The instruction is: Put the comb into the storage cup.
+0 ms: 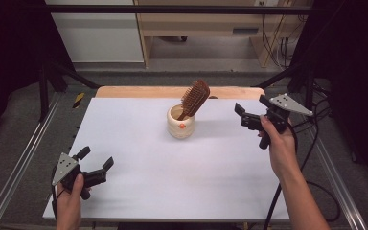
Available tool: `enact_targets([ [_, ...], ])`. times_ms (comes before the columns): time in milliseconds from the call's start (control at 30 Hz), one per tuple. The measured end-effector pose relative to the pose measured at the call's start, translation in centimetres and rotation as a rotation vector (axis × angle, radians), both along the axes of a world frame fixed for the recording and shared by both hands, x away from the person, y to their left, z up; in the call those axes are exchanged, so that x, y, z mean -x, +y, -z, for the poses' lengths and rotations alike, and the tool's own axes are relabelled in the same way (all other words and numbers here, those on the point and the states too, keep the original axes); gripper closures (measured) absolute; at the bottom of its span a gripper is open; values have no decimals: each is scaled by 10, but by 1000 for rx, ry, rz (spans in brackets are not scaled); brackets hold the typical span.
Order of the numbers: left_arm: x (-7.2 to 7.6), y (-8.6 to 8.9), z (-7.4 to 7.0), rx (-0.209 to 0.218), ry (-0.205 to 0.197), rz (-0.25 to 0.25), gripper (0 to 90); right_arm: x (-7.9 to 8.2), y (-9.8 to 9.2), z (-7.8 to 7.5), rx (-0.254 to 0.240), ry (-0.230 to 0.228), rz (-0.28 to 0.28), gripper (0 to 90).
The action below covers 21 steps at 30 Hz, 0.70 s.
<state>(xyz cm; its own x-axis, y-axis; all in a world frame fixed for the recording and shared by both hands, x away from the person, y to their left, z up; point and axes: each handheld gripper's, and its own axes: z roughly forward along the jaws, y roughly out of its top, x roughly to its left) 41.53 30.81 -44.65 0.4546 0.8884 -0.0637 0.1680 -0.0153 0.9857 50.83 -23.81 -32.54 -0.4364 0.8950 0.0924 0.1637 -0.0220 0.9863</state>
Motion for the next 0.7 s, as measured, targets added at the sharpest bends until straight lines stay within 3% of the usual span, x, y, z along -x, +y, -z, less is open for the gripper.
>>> enact_targets([
  [233, -1, -2, 1, -19, -1, 4, 14, 13, -14, 5, 3, -9, 17, 31],
  [700, -1, -2, 1, -20, 0, 0, 14, 30, -35, 31, -5, 0, 34, 32],
])
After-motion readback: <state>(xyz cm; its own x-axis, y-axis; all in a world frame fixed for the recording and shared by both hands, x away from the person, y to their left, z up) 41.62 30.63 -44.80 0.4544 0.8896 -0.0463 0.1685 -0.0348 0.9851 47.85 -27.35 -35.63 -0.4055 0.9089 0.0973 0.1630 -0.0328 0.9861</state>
